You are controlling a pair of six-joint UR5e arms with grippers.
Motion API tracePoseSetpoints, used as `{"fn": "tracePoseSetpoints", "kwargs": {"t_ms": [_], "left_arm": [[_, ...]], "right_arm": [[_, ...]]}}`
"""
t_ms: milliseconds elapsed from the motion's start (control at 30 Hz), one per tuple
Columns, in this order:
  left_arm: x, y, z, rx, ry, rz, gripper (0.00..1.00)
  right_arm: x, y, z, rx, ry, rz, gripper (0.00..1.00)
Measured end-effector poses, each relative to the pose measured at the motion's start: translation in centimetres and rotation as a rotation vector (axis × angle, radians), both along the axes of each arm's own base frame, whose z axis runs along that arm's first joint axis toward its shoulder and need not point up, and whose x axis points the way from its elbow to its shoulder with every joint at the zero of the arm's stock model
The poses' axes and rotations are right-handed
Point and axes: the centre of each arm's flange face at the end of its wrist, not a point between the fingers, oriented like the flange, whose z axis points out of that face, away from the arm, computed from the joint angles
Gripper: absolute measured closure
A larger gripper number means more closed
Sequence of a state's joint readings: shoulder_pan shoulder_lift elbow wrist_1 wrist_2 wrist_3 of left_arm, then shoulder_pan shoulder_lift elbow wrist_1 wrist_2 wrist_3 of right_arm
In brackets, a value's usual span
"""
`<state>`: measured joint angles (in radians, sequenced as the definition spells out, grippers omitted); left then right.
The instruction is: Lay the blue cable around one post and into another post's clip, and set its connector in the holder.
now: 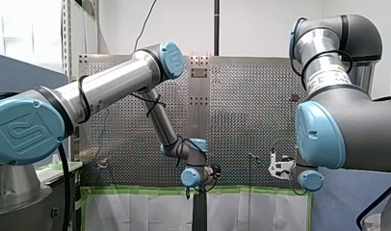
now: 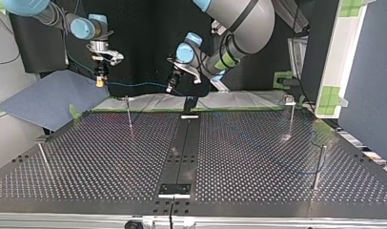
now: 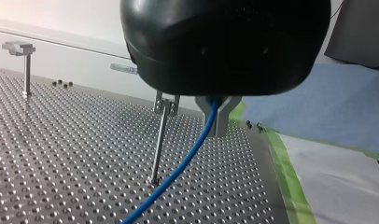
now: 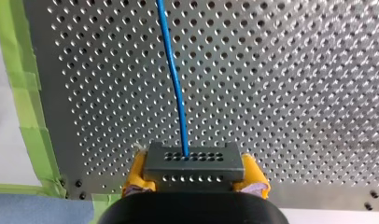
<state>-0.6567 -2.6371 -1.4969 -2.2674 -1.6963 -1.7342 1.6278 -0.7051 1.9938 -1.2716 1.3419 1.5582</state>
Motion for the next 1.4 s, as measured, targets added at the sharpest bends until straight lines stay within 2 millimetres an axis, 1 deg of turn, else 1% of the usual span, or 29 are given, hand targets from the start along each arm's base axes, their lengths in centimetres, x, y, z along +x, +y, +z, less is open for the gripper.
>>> {"fn": "tracePoseSetpoints", "kwargs": {"t_ms": [267,667,1000,1100,1233,1400], "left_arm": [[-1.1,-1.6,0.4,-0.008,-0.016,-0.012,1.0],[-1.6,-5.2,2.3,-0.036,-0.034,-0.027,1.0],[-1.9,-5.7,2.5,-0.038,-0.035,-0.023,1.0],[-2.0,-5.8,2.5,-0.038,-0.035,-0.025,1.0],[-2.0,-5.8,2.5,-0.036,-0.033,-0.026,1.0],[-1.9,-5.9,2.6,-0.036,-0.032,-0.027,1.0]], "right_arm": [[-1.8,-2.6,0.5,0.013,-0.013,-0.035,1.0],[-5.0,-4.9,1.0,0.008,-0.046,-0.09,1.0],[-7.2,-6.6,1.3,-0.003,-0.088,-0.106,1.0],[-7.6,-7.0,0.8,0.004,-0.096,-0.104,1.0],[-8.1,-7.5,-0.4,0.026,-0.092,-0.105,1.0],[-8.2,-7.7,-1.7,0.06,-0.071,-0.106,1.0]]}}
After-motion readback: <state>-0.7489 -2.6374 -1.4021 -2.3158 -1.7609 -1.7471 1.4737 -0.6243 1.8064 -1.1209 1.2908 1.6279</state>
